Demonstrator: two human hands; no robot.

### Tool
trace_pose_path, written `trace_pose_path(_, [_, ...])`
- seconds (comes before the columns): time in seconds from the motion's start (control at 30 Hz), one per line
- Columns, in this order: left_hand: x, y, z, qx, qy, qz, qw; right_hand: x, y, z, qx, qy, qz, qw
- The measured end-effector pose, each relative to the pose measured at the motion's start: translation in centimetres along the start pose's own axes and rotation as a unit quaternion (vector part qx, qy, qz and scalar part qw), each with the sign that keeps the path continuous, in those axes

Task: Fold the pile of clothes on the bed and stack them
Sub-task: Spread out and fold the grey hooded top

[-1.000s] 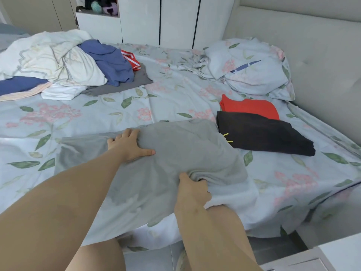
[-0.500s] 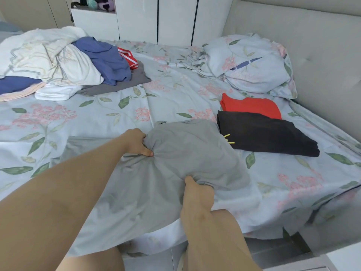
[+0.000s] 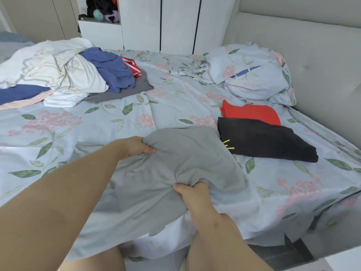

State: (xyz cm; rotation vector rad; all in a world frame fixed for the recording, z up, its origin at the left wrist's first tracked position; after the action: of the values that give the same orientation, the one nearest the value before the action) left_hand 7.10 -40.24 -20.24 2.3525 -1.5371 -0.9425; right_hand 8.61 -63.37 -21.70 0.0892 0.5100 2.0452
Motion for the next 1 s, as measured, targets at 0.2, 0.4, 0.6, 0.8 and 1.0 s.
trace_pose_path(0.2, [-3.0,2.5,-2.8,0.032,0.139,-0.048,0.989,-1.5,-1.7,5.7,0.003,-0.164,0.023,0.986])
trace_pose_path(0.4, [-6.2,6.6,-7.5,0.17,0.258,-0.16,0.938,-4.3,-2.4,13.2,-0.078,-0.216,0.021,0.973])
trace_pose_path(0.6, [-8.0,12.6,-11.3,0.279,0.188,-0.34,0.878,-6.5,-0.4,18.6,-0.195,-0.22,-0.006,0.956])
trace_pose_path(0.8, [-7.8,16.8,-12.7,0.253,-0.069,-0.552,0.791,-8.0,0.9,20.1,-0.315,0.121,-0.207,0.918])
trace_pose_path(1.0, [-6.2,17.7,-12.2,0.356,0.292,-0.282,0.842,-8.5,2.7,20.4,-0.392,0.001,-0.09,0.916])
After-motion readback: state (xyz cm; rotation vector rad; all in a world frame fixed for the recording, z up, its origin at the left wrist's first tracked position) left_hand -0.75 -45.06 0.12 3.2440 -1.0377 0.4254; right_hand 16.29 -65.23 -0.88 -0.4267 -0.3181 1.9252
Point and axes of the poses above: each hand's wrist, its own y-axis away from the middle knuckle, its own x-axis out of the palm, z = x × y, the point moved 4 cm from there along -y, towards the middle knuckle, and after that the axes turned 5 degrees about y, right-handed, at the moved point
